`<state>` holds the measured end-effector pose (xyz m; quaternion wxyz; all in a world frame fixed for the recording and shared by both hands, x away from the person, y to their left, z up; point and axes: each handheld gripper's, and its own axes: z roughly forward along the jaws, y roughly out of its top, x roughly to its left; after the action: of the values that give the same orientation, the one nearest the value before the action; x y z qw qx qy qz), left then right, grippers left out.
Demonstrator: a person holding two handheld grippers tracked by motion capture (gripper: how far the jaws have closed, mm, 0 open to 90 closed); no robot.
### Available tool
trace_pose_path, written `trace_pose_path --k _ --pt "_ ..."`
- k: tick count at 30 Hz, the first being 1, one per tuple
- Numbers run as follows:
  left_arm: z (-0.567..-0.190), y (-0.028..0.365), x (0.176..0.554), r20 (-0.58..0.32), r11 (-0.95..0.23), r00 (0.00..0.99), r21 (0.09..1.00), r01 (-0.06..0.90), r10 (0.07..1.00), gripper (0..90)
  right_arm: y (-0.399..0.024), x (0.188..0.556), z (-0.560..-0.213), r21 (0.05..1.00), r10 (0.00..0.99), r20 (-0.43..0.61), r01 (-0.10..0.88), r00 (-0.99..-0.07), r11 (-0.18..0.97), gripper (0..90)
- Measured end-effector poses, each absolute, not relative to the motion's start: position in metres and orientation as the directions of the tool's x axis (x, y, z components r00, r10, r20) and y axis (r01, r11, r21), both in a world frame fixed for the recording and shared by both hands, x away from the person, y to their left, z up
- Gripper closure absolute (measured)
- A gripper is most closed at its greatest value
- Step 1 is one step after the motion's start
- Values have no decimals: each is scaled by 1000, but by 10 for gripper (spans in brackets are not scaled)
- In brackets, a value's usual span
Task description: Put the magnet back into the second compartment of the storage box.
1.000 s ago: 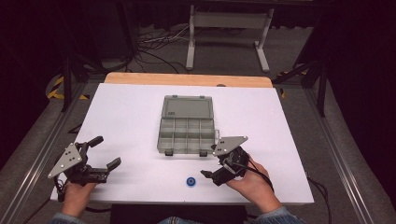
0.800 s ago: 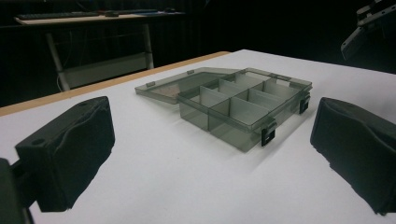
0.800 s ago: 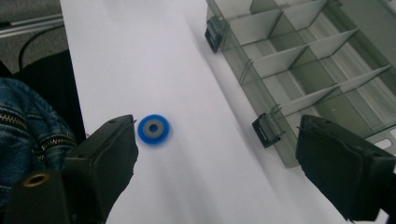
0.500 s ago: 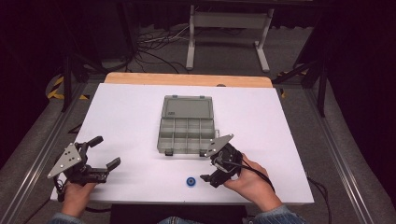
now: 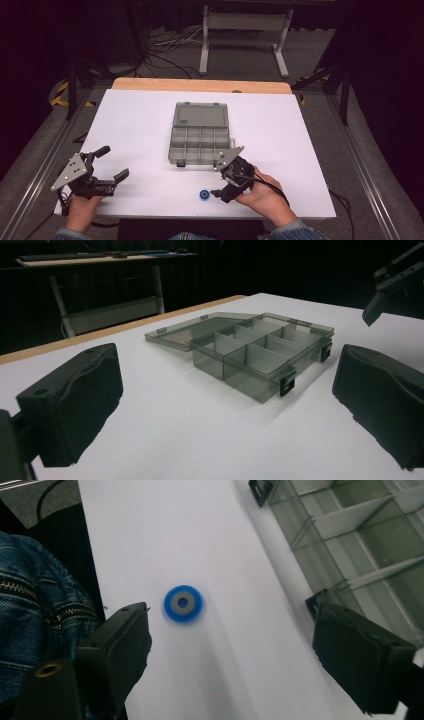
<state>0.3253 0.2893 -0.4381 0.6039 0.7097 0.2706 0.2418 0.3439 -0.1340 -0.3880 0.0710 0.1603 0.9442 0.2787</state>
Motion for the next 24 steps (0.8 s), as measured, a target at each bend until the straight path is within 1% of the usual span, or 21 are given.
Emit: trace_pose_path --k 5,9,19,24 --pt "-438 290 325 17 -125 737 988 92 675 6 -124 345 -398 544 315 -21 253 -949 800 183" --pt "-438 290 325 17 -125 737 988 92 675 5 -115 344 -407 520 291 -7 245 -957 818 192" --pt "-438 290 325 17 -124 737 988 91 676 6 -106 345 -419 501 273 7 239 -962 832 216" --pt "-438 290 325 17 -125 737 988 92 676 6 -103 345 -424 491 258 20 234 -966 839 252"
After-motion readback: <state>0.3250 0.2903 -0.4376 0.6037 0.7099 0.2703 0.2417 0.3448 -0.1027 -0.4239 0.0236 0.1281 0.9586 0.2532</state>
